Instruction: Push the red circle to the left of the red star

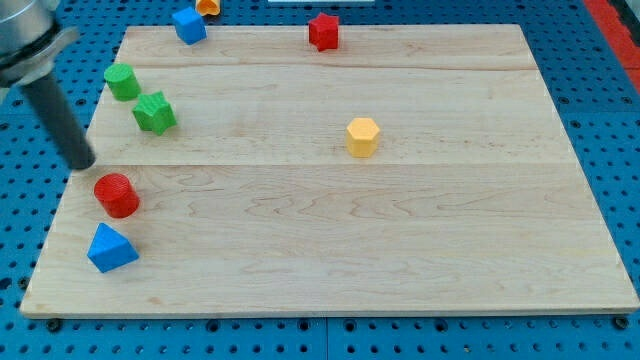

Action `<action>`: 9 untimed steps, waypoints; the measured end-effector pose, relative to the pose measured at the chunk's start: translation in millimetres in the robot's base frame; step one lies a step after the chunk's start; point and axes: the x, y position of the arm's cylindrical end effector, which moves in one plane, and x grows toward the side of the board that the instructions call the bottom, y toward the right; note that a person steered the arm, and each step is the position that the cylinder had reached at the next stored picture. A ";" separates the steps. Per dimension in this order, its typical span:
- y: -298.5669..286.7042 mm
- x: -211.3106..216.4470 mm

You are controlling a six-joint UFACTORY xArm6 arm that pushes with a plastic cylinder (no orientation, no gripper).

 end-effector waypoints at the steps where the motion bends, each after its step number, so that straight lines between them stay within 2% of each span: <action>1: 24.6 35.7; 3: 181.4 5.5; 4: 224.2 -36.0; 5: 214.7 -104.1; 6: 238.4 -51.4; 7: 190.6 -45.7; 8: 169.6 -102.8; 9: 194.7 -148.2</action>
